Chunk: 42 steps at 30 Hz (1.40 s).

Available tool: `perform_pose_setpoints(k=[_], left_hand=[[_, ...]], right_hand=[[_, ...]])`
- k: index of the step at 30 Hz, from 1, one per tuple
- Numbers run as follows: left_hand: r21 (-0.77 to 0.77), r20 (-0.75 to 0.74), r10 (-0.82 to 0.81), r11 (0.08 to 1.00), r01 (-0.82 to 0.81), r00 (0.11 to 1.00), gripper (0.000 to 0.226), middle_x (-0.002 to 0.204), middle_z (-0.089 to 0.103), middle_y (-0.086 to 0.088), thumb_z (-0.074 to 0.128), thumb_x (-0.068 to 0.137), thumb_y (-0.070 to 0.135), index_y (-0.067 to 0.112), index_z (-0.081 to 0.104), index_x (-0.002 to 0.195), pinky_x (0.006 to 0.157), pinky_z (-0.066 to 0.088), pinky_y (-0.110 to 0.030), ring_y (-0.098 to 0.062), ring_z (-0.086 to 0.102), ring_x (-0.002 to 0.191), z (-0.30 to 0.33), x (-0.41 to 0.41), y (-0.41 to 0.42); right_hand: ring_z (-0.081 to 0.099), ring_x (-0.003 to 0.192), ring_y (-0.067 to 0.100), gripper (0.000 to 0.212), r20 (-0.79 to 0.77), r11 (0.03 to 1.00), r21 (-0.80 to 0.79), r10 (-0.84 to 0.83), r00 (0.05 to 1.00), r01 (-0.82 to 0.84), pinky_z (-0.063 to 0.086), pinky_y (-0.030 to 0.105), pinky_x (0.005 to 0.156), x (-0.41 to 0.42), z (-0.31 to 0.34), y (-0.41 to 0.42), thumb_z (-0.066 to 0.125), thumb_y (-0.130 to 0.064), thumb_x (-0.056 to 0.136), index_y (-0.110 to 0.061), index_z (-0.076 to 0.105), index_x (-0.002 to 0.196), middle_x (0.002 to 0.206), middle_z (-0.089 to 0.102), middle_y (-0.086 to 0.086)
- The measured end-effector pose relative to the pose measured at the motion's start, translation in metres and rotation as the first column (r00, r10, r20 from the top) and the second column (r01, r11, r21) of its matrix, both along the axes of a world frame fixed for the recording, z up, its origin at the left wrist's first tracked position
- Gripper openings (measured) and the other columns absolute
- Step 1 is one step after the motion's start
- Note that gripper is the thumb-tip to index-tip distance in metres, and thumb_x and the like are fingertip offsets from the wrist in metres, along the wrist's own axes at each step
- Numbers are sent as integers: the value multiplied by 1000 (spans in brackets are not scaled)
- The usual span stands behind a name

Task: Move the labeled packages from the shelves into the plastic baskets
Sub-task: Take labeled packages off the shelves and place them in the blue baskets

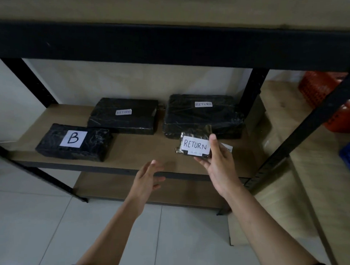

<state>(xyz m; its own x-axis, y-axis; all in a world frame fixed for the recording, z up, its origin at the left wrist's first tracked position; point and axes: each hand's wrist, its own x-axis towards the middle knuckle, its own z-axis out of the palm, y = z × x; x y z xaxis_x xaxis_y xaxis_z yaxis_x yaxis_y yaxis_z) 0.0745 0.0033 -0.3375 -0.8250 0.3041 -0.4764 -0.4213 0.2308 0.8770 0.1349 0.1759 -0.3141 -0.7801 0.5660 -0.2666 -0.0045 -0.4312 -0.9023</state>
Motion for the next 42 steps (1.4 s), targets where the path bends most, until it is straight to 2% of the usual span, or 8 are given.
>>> perform_pose_setpoints(k=[4, 14, 18, 22, 28, 33, 40, 42], left_hand=[[15, -12, -35, 999, 35, 999, 36, 107, 69, -2, 36, 98, 40, 20, 60, 114, 91, 49, -37, -23, 66, 97, 35, 22, -3], [-23, -94, -273, 962, 272, 957, 38, 100, 71, -7, 36, 98, 39, 15, 66, 105, 84, 51, -36, -24, 68, 93, 140, 92, 18], [7, -98, -358, 933, 360, 929, 36, 95, 72, -9, 40, 98, 35, 13, 69, 99, 72, 50, -29, -20, 67, 83, 171, 120, 61], [20, -101, -491, 868, 496, 865, 33, 92, 73, -9, 40, 98, 32, 14, 68, 96, 79, 50, -35, -22, 67, 85, 192, 154, 126], [40, -89, -589, 804, 594, 803, 34, 84, 69, -3, 37, 99, 34, 14, 65, 98, 65, 44, -26, -16, 62, 73, 195, 211, 258], [54, -77, -601, 794, 606, 795, 33, 86, 69, -3, 38, 99, 34, 14, 64, 102, 65, 48, -24, -15, 63, 74, 194, 267, 361], [-17, -24, -531, 847, 531, 847, 30, 95, 68, -5, 36, 100, 33, 16, 62, 100, 72, 49, -28, -15, 63, 78, 175, 314, 436], [-44, -25, -499, 866, 498, 866, 30, 95, 67, -5, 36, 100, 32, 15, 61, 103, 75, 48, -29, -16, 62, 79, 166, 320, 439]], right_hand=[[67, 94, 20, 27, 32, 998, -51, -22, 999, 24, 56, 32, 81, 26, 36, -9, 53, -38, 93, -12, 62, 95, 96, 70, 9], [67, 83, 22, 38, 156, 981, -118, -133, 979, 152, 55, 31, 68, 143, 137, 14, 56, -46, 91, -10, 68, 97, 92, 74, 11], [68, 85, 21, 38, 174, 965, -120, -210, 962, 233, 54, 29, 67, 197, 167, 52, 54, -45, 93, -10, 64, 106, 95, 73, 10], [67, 78, 21, 32, 186, 934, -98, -321, 929, 342, 55, 33, 64, 249, 182, 104, 58, -41, 92, -10, 66, 95, 84, 72, 9], [67, 99, 29, 38, 252, 908, -49, -392, 885, 416, 57, 39, 74, 327, 178, 222, 57, -40, 93, -6, 64, 109, 107, 71, 16], [64, 103, 30, 41, 384, 928, 82, -365, 848, 363, 54, 37, 73, 381, 165, 330, 54, -40, 95, -4, 60, 113, 111, 68, 16], [62, 102, 26, 34, 570, 983, 172, -150, 808, 61, 53, 40, 86, 399, 138, 425, 46, -41, 98, -10, 58, 95, 107, 67, 13], [60, 105, 28, 35, 631, 988, 151, -74, 772, -29, 53, 41, 86, 394, 126, 435, 43, -40, 100, -8, 57, 99, 111, 64, 15]])
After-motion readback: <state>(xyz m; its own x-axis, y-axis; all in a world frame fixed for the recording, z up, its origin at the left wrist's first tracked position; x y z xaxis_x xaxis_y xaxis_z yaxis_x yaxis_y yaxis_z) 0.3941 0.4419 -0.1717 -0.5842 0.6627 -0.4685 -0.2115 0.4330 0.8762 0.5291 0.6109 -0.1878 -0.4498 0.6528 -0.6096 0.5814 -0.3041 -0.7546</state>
